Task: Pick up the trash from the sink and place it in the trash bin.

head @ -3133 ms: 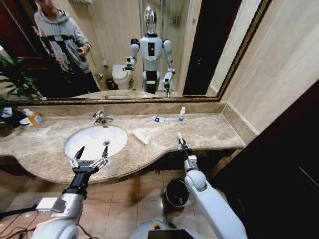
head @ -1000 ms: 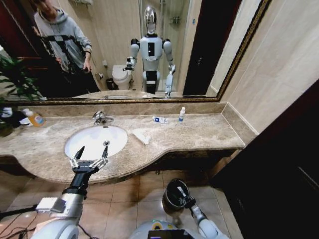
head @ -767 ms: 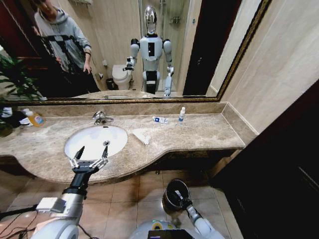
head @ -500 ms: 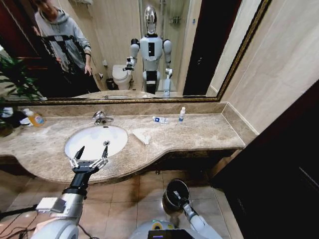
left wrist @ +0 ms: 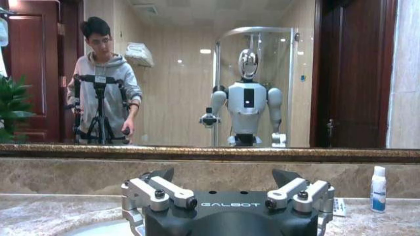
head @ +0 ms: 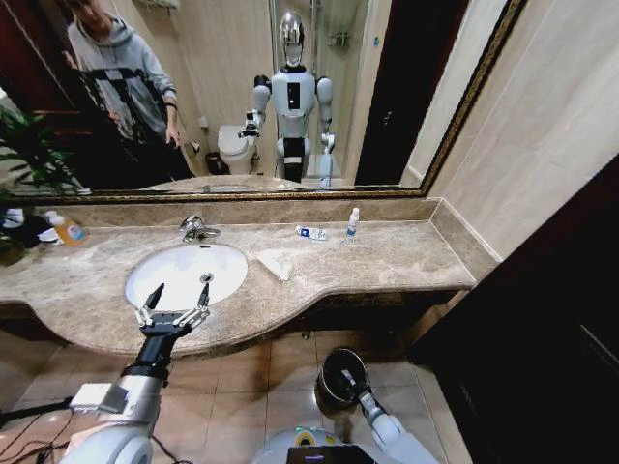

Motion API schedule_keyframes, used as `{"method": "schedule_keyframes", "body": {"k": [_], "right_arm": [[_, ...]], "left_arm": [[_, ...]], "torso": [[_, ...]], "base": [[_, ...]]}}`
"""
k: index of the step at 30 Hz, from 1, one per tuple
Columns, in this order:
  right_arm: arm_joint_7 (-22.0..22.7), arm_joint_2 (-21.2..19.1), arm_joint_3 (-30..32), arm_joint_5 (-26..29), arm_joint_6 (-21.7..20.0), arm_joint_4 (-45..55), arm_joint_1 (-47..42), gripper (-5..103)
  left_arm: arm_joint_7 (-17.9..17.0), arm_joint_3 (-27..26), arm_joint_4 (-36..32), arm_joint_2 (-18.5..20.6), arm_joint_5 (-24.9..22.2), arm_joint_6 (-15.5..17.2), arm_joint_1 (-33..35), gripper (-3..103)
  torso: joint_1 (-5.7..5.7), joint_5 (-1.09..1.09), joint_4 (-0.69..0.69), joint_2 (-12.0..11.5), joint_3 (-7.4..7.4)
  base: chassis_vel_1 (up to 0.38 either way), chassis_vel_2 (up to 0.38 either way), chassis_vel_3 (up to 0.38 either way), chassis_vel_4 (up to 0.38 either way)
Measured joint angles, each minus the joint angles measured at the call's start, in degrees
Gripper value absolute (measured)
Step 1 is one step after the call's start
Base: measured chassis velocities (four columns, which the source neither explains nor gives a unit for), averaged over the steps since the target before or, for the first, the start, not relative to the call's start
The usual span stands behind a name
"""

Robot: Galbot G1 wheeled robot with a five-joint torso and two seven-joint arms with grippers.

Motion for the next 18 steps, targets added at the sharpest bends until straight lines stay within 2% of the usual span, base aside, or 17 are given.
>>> {"method": "schedule_keyframes", "body": {"k": [3,5,7,8,9,11,12,14,16,17,18], "right_arm": [[0.0,-0.48,-0.04,0.21,-0.21,0.87,-0.55,47],[0.0,-0.6,-0.06,0.28,-0.29,1.09,-0.66,47],[-0.11,-0.91,-0.07,0.42,-0.44,1.69,-1.02,59],[-0.11,-0.91,-0.07,0.42,-0.44,1.69,-1.02,59],[-0.16,-1.07,-0.08,0.49,-0.53,2.07,-1.28,64],[-0.21,-1.25,-0.09,0.56,-0.66,2.54,-1.6,64],[-0.24,-1.38,-0.09,0.59,-0.75,2.84,-1.84,75],[-0.29,-1.53,-0.1,0.59,-0.84,3.28,-2.19,85],[-0.3,-1.57,-0.1,0.59,-0.86,3.42,-2.29,85],[-0.31,-1.68,-0.09,0.59,-0.91,3.85,-2.6,96],[-0.32,-1.75,-0.09,0.59,-0.94,4.09,-2.78,96]], "left_arm": [[0.0,0.0,0.0,0.0,0.0,0.0,0.0,100],[0.0,0.0,0.0,0.0,0.0,0.0,0.0,100],[0.0,0.0,-0.01,0.0,0.0,0.0,0.0,100],[0.0,0.0,-0.01,0.0,0.0,0.0,0.0,100],[0.0,0.0,0.0,0.0,0.0,0.0,0.0,100],[0.0,0.0,0.0,0.0,0.0,0.0,0.0,100],[0.0,0.0,0.0,0.0,0.0,0.0,0.0,100],[0.0,0.0,0.0,0.0,0.0,0.0,0.0,100],[0.0,0.0,0.0,0.0,0.0,0.0,0.0,100],[0.0,0.0,0.0,0.0,0.0,0.0,0.0,100],[0.0,0.0,0.0,0.0,0.0,0.0,0.0,100]], "torso": [[0.0,-0.01,0.0,0.0,0.0],[0.0,0.0,0.0,0.0,0.0],[0.0,-0.01,0.0,0.0,0.0],[0.0,-0.01,0.0,0.0,0.0],[0.0,0.0,0.0,0.0,0.0],[0.0,0.0,0.0,0.0,0.0],[0.0,-0.01,0.0,0.0,0.0],[0.0,0.0,0.0,0.0,0.0],[0.0,0.0,0.0,0.0,0.0],[0.0,0.0,0.0,0.0,0.0],[0.0,0.0,0.0,0.0,0.0]], "base": [[0.0,0.0,0.0,0.0],[0.0,0.0,0.0,0.0],[0.0,0.0,0.0,0.0],[0.0,0.0,0.0,0.0],[0.0,0.0,0.0,0.0],[0.0,0.0,0.0,0.0],[0.0,0.0,0.0,0.0],[0.0,0.0,0.0,0.0],[0.0,0.0,0.0,0.0],[0.0,0.0,0.0,0.0],[0.0,0.0,0.0,0.0]]}}
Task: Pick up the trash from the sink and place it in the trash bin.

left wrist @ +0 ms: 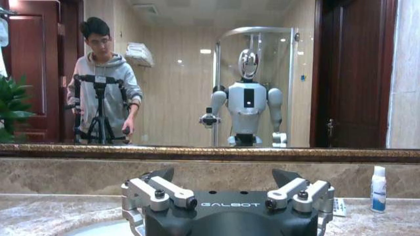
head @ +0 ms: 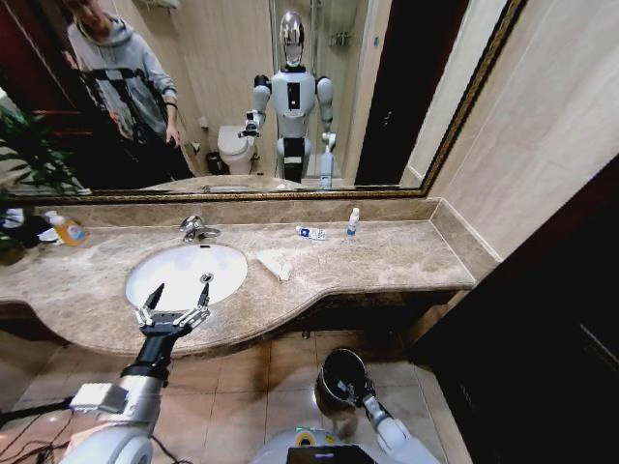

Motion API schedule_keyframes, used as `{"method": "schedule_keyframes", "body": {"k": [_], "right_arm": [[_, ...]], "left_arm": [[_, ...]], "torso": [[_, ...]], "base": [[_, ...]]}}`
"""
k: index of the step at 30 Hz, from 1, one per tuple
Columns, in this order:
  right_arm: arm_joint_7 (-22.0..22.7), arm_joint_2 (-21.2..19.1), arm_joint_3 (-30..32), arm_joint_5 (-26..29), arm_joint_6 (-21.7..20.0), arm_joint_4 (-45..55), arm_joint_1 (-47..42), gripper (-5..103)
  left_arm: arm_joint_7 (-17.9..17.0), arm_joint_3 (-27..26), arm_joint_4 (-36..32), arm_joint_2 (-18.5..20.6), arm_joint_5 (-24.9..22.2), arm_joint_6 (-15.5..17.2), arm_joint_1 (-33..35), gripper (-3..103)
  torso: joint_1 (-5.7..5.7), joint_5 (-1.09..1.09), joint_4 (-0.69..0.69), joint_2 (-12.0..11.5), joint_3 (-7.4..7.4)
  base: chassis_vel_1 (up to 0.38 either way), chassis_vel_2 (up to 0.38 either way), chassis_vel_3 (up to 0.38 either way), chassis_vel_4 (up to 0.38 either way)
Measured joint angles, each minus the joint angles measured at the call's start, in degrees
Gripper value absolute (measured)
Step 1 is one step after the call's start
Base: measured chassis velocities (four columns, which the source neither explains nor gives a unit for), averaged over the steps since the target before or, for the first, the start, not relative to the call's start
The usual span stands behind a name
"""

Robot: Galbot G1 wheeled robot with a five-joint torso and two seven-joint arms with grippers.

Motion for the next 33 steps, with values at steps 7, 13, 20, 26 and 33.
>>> {"method": "schedule_keyframes", "body": {"k": [7,13,20,26,33], "right_arm": [[-0.02,-0.45,-0.05,-0.03,-0.03,1.36,-1.13,100],[-0.05,-1.37,-0.15,-0.04,-0.02,3.52,-2.83,100],[2.24,-6.97,0.47,1.15,1.09,19.18,-11.19,100],[3.68,-10.96,2.59,7.23,-0.67,37.02,-20.28,100],[4.1,-12.42,7.36,10.98,-3.75,59.22,-32.9,100]], "left_arm": [[0.0,0.0,0.0,0.0,0.0,0.0,0.0,100],[0.0,0.0,0.0,0.0,0.0,0.0,0.0,100],[0.0,0.0,0.0,0.0,0.0,0.0,0.0,100],[0.0,0.0,0.0,0.0,0.0,0.0,0.0,100],[0.0,0.0,0.0,0.0,0.0,0.0,0.0,100]], "torso": [[0.0,0.0,0.0,0.0,0.0],[0.0,0.01,0.0,0.0,0.0],[0.0,-0.01,0.0,0.0,0.0],[0.0,-0.01,0.0,0.0,0.0],[-0.01,-0.02,-0.01,0.0,0.0]], "base": [[0.0,0.0,0.0,0.0],[0.0,0.0,0.0,0.0],[0.0,0.0,0.0,0.0],[0.0,0.0,0.0,0.0],[0.0,0.0,0.0,0.0]]}}
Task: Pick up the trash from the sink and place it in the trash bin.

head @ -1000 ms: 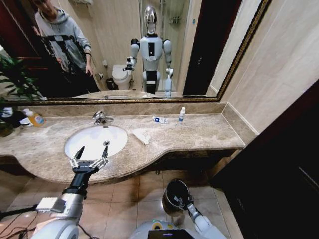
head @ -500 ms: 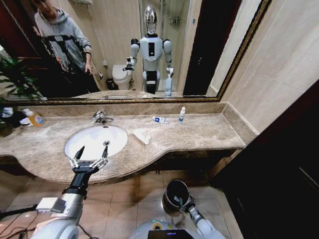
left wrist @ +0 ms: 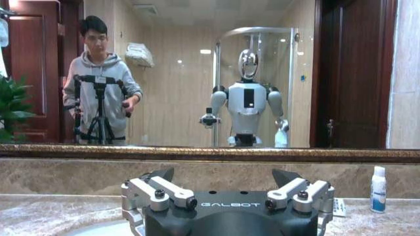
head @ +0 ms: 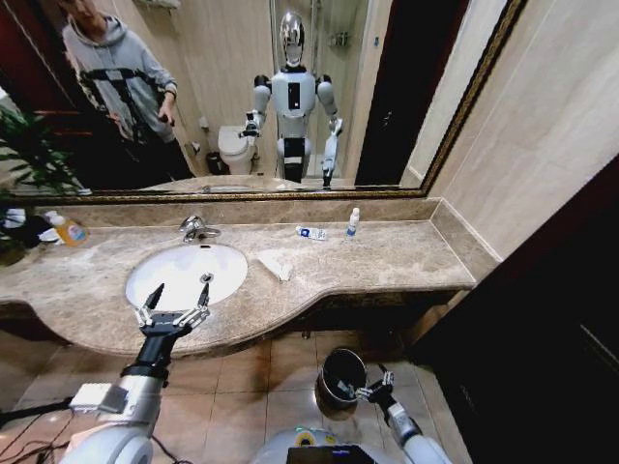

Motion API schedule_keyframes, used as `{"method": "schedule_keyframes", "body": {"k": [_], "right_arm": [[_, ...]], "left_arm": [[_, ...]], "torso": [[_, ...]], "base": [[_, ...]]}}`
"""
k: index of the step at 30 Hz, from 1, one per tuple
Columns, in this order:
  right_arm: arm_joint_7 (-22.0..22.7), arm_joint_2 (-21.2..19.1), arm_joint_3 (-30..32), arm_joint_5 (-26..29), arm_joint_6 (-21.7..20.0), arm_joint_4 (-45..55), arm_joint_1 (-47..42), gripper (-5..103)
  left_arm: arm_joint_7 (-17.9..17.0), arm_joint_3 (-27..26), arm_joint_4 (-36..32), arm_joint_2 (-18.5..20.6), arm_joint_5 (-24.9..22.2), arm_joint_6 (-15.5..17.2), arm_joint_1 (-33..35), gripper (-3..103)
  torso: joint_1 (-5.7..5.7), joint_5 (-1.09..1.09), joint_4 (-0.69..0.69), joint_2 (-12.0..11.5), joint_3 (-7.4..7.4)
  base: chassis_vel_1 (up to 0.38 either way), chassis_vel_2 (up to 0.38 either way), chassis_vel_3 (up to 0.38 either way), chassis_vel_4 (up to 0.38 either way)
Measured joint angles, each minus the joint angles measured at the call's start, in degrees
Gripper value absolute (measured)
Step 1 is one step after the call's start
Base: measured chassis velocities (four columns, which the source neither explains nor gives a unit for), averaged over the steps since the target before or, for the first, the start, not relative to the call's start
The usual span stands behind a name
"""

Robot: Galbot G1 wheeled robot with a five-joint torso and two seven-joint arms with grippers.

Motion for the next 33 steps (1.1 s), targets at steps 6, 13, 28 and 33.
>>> {"method": "schedule_keyframes", "body": {"k": [6,13,28,33], "right_arm": [[-0.12,0.45,1.17,-1.13,-1.09,10.81,-4.77,100],[0.23,-0.01,-0.35,-0.73,-3.37,16.89,-1.68,100],[-0.1,-1.15,-5.65,17.88,-11.62,13.19,28.03,100],[0.16,-0.68,-8.28,22.63,-14.05,4.17,40.94,100]], "left_arm": [[0.01,0.0,0.0,0.0,0.0,0.0,0.0,100],[0.0,0.0,0.0,0.0,0.0,0.0,0.0,100],[0.01,0.0,0.0,0.0,0.0,0.0,0.0,100],[0.0,0.0,0.0,0.0,0.0,0.0,0.0,100]], "torso": [[0.0,0.01,0.0,0.0,0.0],[0.0,0.01,0.01,0.0,0.0],[0.01,0.02,0.01,-0.01,0.01],[0.01,0.0,0.01,-0.01,0.02]], "base": [[0.0,0.0,0.0,0.0],[0.0,0.0,0.0,0.0],[0.0,0.0,0.0,0.0],[0.0,0.0,0.0,0.0]]}}
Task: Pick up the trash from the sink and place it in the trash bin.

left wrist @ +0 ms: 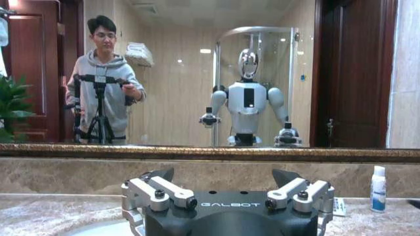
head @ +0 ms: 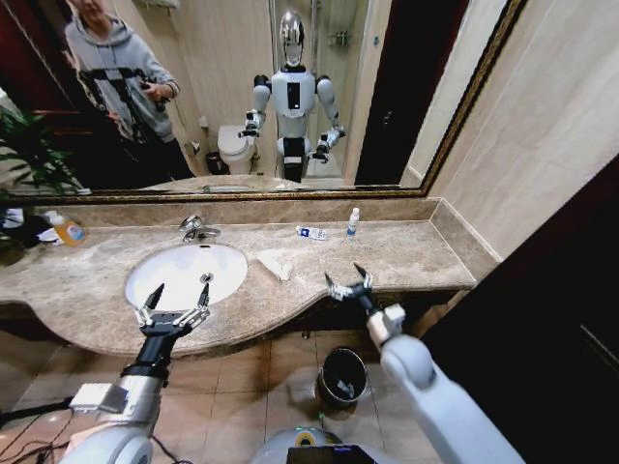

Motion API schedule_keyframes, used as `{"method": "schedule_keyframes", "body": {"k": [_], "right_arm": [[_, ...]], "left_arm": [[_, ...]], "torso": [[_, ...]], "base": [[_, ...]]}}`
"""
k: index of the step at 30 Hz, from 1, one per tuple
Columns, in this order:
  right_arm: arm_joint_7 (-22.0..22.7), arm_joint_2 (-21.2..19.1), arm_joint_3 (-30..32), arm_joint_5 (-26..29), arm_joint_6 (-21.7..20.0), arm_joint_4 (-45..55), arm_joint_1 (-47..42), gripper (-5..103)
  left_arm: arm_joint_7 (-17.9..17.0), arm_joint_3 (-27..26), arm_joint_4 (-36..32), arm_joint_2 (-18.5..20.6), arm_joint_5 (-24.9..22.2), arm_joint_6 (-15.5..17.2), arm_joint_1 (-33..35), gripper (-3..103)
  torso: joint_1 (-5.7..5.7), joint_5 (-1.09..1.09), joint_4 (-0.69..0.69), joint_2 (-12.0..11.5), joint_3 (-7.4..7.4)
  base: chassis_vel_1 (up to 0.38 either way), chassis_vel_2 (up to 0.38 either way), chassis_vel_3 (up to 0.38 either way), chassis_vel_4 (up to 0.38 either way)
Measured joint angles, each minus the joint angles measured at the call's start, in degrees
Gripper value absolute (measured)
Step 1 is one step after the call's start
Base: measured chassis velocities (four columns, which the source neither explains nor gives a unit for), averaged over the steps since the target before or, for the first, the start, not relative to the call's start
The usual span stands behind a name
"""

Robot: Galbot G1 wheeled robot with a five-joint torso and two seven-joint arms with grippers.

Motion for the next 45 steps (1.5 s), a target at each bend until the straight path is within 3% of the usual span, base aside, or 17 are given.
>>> {"method": "schedule_keyframes", "body": {"k": [9,14,25,32,45], "right_arm": [[1.79,5.26,-3.99,0.93,-1.66,-18.28,16.93,100],[3.62,7.63,-3.72,-0.88,-3.26,-24.07,21.75,100],[4.38,12.71,-1.81,-6.81,0.34,-37.34,27.18,100],[6.3,11.98,1.53,-10.51,2.72,-40.2,27.39,100],[4.95,15.32,0.99,-11.86,3.93,-47.54,32.21,101]], "left_arm": [[0.01,0.0,0.0,0.0,0.0,0.0,0.0,100],[0.01,0.0,0.0,0.0,0.0,0.0,0.0,100],[0.0,0.0,0.0,0.0,0.0,0.0,0.0,100],[0.0,0.0,0.0,0.0,0.0,0.0,0.0,100],[0.0,0.0,0.0,0.0,0.0,0.0,0.0,100]], "torso": [[0.0,0.01,0.0,0.0,0.0],[0.0,0.01,0.0,0.0,-0.01],[0.0,0.01,0.01,0.0,-0.01],[-0.01,0.0,-0.04,0.0,-0.02],[-0.01,0.01,0.0,0.01,-0.01]], "base": [[0.0,0.0,0.0,0.0],[0.0,0.0,0.0,0.0],[0.0,0.0,0.0,0.0],[0.0,0.0,0.0,0.0],[0.0,0.0,0.0,0.0]]}}
